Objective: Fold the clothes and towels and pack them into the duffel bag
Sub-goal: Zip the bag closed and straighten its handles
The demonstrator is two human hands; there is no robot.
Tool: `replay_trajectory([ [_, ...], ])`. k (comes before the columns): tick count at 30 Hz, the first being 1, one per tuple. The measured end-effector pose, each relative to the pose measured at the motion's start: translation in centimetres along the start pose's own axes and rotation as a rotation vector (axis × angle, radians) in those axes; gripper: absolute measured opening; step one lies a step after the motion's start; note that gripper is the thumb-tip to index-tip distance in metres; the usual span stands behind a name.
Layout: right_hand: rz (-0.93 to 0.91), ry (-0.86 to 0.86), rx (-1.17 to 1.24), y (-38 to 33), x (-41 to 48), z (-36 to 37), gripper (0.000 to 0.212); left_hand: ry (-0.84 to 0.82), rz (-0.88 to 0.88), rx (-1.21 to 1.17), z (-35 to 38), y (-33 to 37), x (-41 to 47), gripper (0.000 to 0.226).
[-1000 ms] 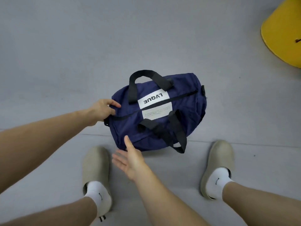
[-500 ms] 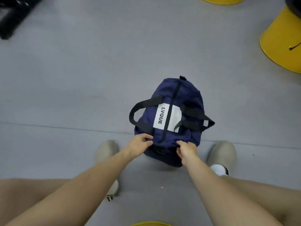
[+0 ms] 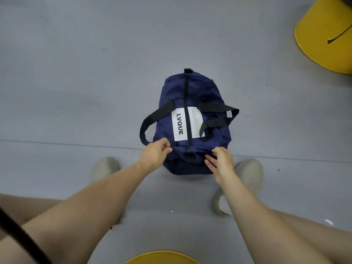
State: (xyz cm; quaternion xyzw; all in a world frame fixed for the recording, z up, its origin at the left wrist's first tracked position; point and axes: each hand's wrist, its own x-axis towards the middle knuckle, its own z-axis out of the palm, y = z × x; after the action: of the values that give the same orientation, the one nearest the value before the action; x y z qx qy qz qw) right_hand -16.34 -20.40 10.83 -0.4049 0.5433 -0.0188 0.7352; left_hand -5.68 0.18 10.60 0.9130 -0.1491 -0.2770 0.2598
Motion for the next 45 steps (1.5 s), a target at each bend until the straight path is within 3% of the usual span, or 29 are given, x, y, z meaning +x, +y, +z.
replay_trajectory([
  [2, -0.089, 0.098, -0.069, 1.6, -0.6, -0.4, 0.022, 0.013, -0.019, -0.05, 0.4, 0.2, 0.3, 0.012],
  [4, -0.229, 0.187, -0.299, 4.1, -1.9, -0.6, 0.012, 0.026, -0.023, -0.119, 1.0, 0.5, 0.4, 0.011],
  [9, -0.379, -0.078, -0.755, 11.4, -4.3, 1.1, 0.01, 0.161, 0.08, -0.193, 2.5, 1.3, -1.4, 0.008],
  [11, -0.332, -0.064, -0.826, 12.9, -4.0, 2.1, 0.035, 0.208, 0.17, -0.092, 2.6, 1.2, -2.0, 0.015],
  [14, -0.346, 0.004, -0.837, 13.6, -3.4, 3.3, 0.052, 0.187, 0.312, 0.116, 2.4, 0.7, -1.9, 0.014],
  [20, -0.381, 0.094, -0.836, 13.4, -1.7, 4.7, 0.041, 0.066, 0.505, 0.241, 2.3, -1.2, -0.9, 0.038],
  [27, -0.373, 0.208, -0.774, 13.8, -0.4, 6.7, 0.026, -0.07, 0.413, 0.167, 2.2, -1.7, 0.2, 0.054],
  [33, -0.324, 0.184, -0.746, 13.5, -0.2, 6.9, 0.008, -0.102, 0.438, 0.175, 2.5, -2.0, 0.3, 0.061],
  [38, -0.305, 0.158, -0.635, 13.4, -0.8, 6.2, 0.014, -0.118, 0.466, 0.176, 2.4, -1.3, 0.1, 0.067],
  [45, -0.336, 0.089, -0.696, 12.7, -1.8, 5.3, 0.01, -0.213, 0.453, 0.275, 2.0, -0.1, 0.0, 0.079],
])
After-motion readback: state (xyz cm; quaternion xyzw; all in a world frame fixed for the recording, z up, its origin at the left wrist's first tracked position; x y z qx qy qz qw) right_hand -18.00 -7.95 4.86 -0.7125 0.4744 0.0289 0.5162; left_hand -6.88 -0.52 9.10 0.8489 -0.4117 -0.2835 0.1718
